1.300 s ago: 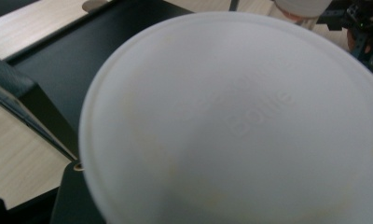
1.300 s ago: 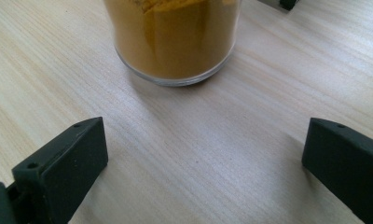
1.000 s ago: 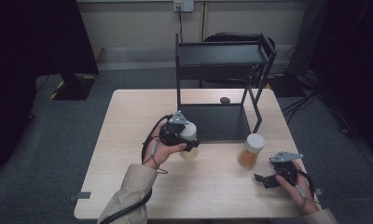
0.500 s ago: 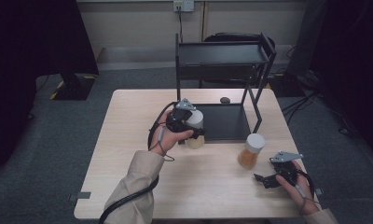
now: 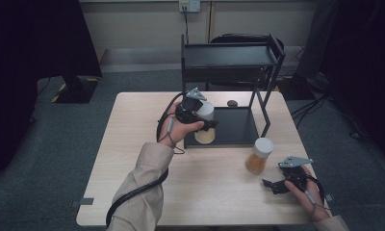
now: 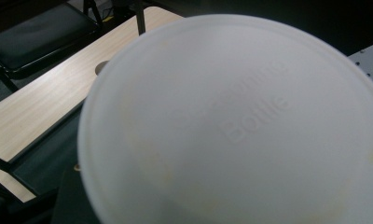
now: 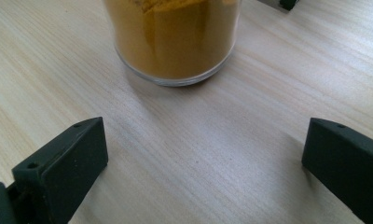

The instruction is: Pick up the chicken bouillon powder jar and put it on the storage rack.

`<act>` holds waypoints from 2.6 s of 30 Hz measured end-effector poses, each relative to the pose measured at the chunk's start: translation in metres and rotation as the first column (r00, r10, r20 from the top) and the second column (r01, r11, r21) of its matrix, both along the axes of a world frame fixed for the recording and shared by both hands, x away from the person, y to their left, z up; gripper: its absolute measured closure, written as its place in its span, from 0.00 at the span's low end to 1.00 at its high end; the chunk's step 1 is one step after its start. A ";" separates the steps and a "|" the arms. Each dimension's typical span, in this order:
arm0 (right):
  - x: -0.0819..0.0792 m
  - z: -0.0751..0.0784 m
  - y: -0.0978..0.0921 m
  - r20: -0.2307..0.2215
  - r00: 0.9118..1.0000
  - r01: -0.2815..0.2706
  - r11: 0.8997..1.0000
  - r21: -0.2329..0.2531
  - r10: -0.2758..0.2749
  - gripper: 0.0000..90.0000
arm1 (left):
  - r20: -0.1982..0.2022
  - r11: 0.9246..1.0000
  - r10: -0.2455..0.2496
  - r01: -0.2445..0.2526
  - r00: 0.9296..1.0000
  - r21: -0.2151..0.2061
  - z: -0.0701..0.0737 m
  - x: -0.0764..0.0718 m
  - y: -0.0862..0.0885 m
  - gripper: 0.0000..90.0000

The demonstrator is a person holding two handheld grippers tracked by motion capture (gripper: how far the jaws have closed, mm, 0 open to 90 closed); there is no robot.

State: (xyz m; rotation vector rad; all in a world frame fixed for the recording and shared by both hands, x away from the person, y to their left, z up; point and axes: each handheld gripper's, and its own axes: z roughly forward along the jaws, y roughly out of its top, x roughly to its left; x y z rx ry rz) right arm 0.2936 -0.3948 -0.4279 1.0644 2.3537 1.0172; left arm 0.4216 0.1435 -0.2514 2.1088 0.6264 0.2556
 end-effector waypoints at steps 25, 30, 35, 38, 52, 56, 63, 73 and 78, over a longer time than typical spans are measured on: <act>0.000 0.000 0.000 0.000 1.000 0.000 1.000 0.000 0.000 0.00 | 0.006 1.000 0.004 -0.004 1.000 0.020 0.062 0.026 -0.016 0.39; 0.000 0.000 0.000 0.000 1.000 0.000 1.000 0.000 0.000 0.00 | 0.010 0.999 0.014 -0.014 1.000 0.028 0.079 0.029 -0.018 0.39; 0.000 0.000 0.000 0.000 1.000 0.000 1.000 0.000 0.000 0.00 | 0.016 1.000 0.019 -0.019 1.000 0.023 0.096 0.030 -0.015 0.39; 0.000 0.000 0.000 0.000 1.000 0.000 1.000 0.000 0.000 0.00 | 0.017 1.000 0.019 -0.019 1.000 0.022 0.105 0.031 -0.014 0.39; 0.000 0.000 0.000 -0.001 1.000 0.001 1.000 0.001 -0.001 0.00 | 0.035 1.000 0.015 -0.015 0.999 -0.001 0.140 0.040 -0.012 0.39; 0.000 0.000 0.000 0.000 1.000 0.000 1.000 0.001 0.000 0.00 | 0.040 1.000 0.009 -0.010 0.999 0.011 0.151 0.042 -0.013 0.39; 0.000 0.000 0.000 -0.001 1.000 0.001 1.000 0.001 -0.001 0.00 | 0.035 1.000 -0.003 0.002 0.999 0.014 0.169 0.050 -0.012 0.39; 0.000 0.000 0.000 -0.001 1.000 0.001 1.000 0.000 -0.001 0.00 | 0.039 1.000 0.004 -0.005 0.999 0.016 0.193 0.058 -0.012 0.39; 0.000 0.000 0.000 -0.001 1.000 0.001 1.000 0.001 -0.001 0.00 | 0.046 1.000 0.019 -0.019 0.999 0.004 0.204 0.063 -0.011 0.39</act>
